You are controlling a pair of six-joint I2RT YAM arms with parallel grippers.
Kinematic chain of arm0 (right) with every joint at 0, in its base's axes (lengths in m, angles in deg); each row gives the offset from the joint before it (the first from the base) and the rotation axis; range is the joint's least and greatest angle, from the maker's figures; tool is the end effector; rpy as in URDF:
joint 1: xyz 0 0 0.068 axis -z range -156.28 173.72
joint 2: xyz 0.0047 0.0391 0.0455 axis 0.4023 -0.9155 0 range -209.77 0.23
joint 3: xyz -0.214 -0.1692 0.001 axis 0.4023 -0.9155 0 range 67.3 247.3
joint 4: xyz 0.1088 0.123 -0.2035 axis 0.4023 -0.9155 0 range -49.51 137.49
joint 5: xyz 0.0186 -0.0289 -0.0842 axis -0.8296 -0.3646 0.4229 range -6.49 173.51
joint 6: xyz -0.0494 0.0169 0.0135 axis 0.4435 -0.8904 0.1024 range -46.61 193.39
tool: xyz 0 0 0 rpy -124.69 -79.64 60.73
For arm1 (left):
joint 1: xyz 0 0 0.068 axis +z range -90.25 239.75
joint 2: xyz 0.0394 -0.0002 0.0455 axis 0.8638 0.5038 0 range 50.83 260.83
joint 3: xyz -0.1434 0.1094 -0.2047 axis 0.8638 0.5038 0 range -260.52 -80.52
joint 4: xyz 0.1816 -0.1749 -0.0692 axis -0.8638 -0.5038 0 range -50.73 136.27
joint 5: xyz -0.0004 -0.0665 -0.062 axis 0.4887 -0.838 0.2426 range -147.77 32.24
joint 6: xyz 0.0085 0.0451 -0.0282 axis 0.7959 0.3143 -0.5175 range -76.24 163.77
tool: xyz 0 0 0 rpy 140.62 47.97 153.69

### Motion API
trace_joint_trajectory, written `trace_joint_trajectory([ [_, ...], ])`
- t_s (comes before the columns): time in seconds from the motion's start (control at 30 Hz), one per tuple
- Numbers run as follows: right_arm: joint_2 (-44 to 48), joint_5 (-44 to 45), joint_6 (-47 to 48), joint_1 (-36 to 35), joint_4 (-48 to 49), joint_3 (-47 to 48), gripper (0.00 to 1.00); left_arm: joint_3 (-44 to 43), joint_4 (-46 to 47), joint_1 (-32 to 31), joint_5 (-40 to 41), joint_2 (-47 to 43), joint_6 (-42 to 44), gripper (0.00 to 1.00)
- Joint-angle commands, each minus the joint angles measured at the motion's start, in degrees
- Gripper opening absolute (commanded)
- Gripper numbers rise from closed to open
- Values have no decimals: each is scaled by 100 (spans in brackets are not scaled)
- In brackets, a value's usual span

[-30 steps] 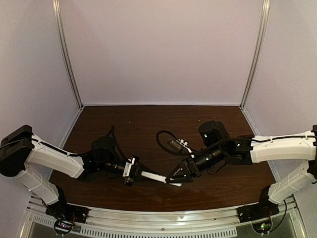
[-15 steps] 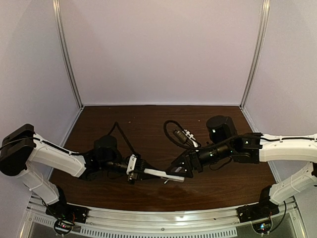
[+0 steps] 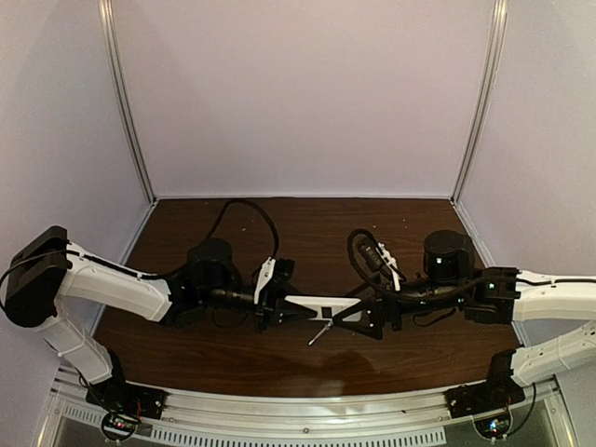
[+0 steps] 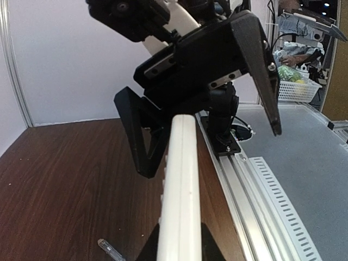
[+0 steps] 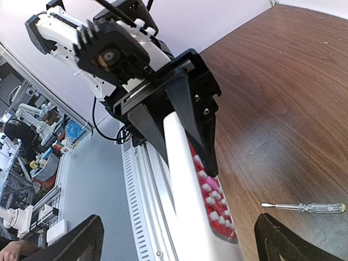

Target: Unload the batteries from the remote control

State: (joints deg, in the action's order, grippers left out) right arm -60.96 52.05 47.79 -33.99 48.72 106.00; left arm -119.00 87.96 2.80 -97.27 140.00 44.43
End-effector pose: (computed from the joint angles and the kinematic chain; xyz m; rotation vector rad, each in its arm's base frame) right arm 0.1122 0.2123 0.2686 -0.9951 1.9562 1.4331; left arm 0.1546 -0.2789 0.2101 1.3479 1.3080 -1.2919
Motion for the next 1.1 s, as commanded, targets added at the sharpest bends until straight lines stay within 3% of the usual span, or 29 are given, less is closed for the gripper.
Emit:
trace_joint_trajectory([
  [0.0,334,133,123,32,545,-281,97,-192,169,17,-67,-2,-1051,0],
  [0.3,256,14,195,5,794,-349,83,-265,146,22,12,-155,-2122,0],
  [0.57,-169,-85,290,-103,975,-192,60,-240,208,20,-132,-204,-2670,0],
  [0.83,-289,-169,295,-129,1030,-126,45,-208,177,17,-187,-297,-2808,0],
  [1.07,-342,-202,236,-150,1221,-193,41,-221,181,17,-264,-234,-2850,0],
])
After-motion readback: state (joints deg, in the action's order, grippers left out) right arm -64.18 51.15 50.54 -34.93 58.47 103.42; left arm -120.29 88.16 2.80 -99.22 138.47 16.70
